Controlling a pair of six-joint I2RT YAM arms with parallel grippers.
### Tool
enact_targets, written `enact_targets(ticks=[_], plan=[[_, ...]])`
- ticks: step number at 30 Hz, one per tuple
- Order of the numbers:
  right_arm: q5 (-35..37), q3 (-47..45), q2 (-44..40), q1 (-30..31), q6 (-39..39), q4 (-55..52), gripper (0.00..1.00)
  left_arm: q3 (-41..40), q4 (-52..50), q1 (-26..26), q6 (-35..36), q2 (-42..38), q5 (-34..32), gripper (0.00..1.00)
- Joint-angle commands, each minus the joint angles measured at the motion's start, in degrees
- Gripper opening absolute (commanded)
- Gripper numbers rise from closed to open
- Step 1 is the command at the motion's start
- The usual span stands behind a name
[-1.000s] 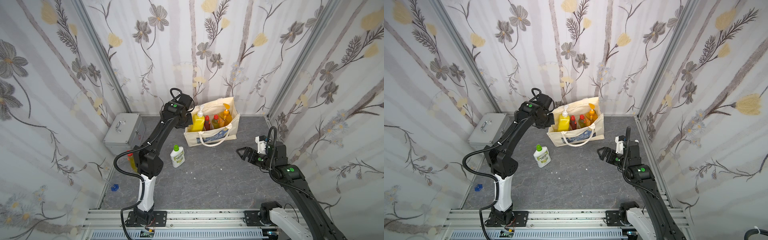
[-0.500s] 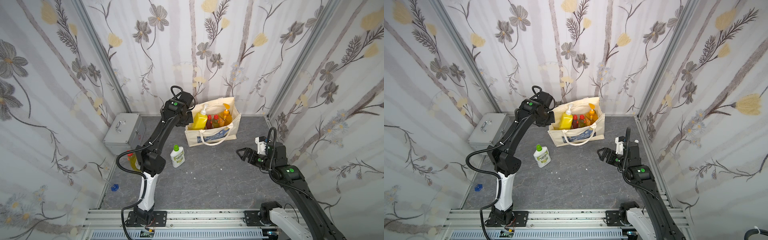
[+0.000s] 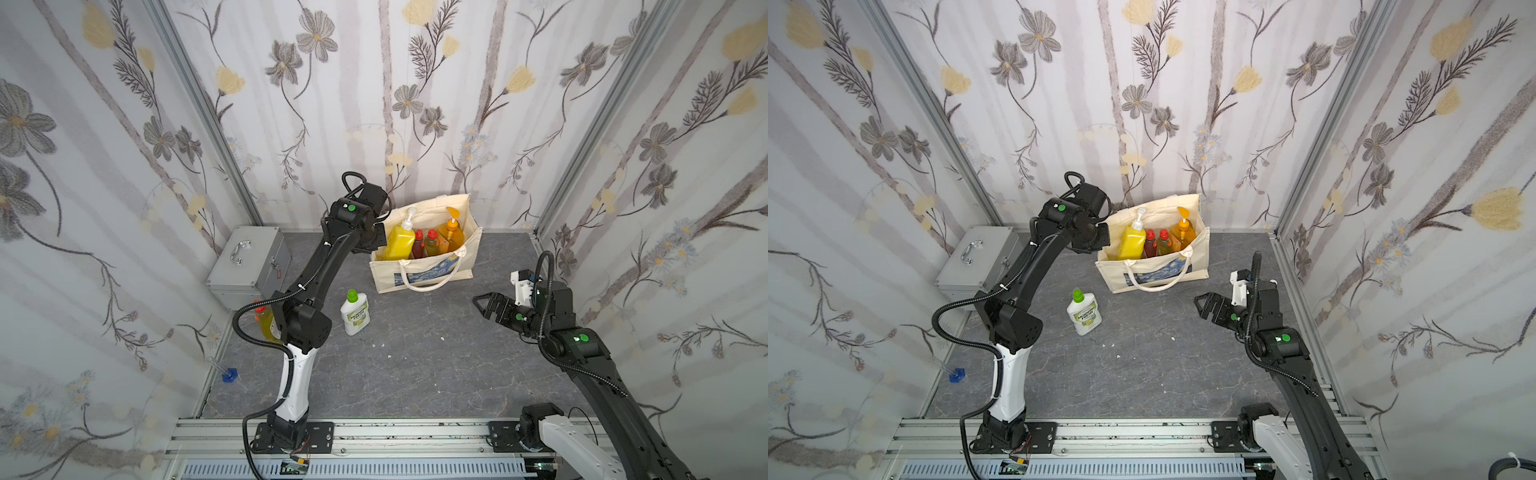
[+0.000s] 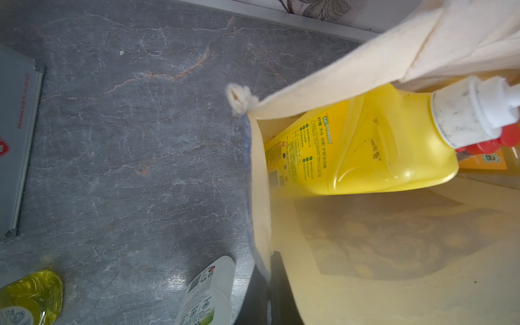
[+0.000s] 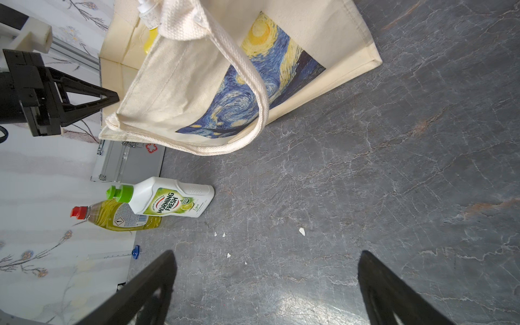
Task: Pack dish soap into the shopping bag
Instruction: Adjust the shopping bag at the center of the board.
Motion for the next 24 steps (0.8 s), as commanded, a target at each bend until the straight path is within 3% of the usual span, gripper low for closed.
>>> enact_targets(ticks=[1, 14, 24], plan=[[-0.5, 2.2, 0.9, 0.2, -0.7, 2.3, 1.0, 0.6, -0.2, 0.1, 0.1, 0.3, -0.1, 0.0], [-0.5, 8.6, 4.2, 0.2, 0.7, 4.6, 1.0, 1.1, 0.0, 0.2, 1.1, 0.3, 1.5, 0.0], [0.3, 8.2, 4.9, 0.2, 0.9, 4.8, 1.0, 5.1, -1.4, 0.6, 2.0, 0.7, 1.1, 0.0]])
